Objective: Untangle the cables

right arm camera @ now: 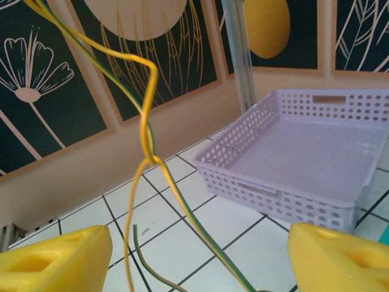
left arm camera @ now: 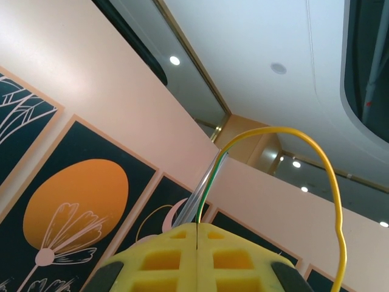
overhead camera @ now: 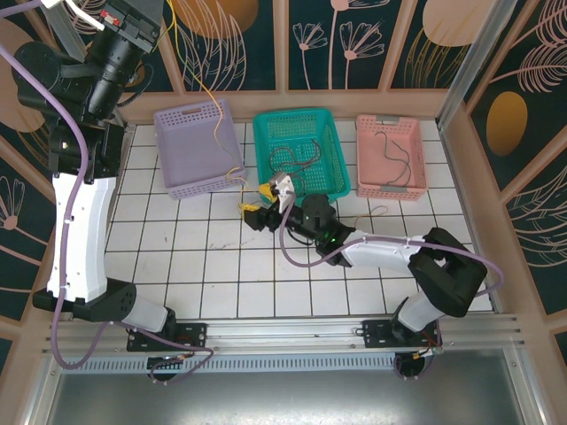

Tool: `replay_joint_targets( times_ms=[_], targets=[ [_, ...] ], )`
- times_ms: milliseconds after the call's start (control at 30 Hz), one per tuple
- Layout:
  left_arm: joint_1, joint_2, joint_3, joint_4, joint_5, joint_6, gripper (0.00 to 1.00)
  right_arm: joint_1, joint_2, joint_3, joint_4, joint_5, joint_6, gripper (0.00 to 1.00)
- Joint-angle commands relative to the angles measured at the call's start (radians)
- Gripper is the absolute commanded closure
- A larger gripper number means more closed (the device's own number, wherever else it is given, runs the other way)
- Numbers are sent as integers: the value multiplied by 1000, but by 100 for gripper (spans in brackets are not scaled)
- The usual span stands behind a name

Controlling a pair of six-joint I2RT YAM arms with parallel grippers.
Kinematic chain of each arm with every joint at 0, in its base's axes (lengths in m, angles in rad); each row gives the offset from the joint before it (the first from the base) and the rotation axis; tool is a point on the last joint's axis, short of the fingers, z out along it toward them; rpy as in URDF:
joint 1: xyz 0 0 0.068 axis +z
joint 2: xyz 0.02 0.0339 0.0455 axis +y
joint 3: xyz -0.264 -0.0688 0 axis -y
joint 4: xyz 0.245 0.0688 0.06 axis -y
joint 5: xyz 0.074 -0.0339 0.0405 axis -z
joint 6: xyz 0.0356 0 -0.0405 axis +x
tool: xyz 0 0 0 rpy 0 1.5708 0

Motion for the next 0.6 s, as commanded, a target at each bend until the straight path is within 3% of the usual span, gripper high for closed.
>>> replay_joint_targets(
  times_ms=[0, 200, 333, 567],
  targets=[
    [4, 8, 20, 50, 20, -32, 100, 9, 38, -4, 97, -27, 54, 23],
    [5, 12, 34, 39, -1, -42, 100, 41, 2, -72, 112, 54, 118, 22],
    [5, 12, 43, 38, -14, -48, 100, 53, -11, -155, 165, 36, 154, 22],
    [5, 36, 80, 24, -23, -57, 100, 121, 79, -98, 187, 110, 95, 23]
  ],
)
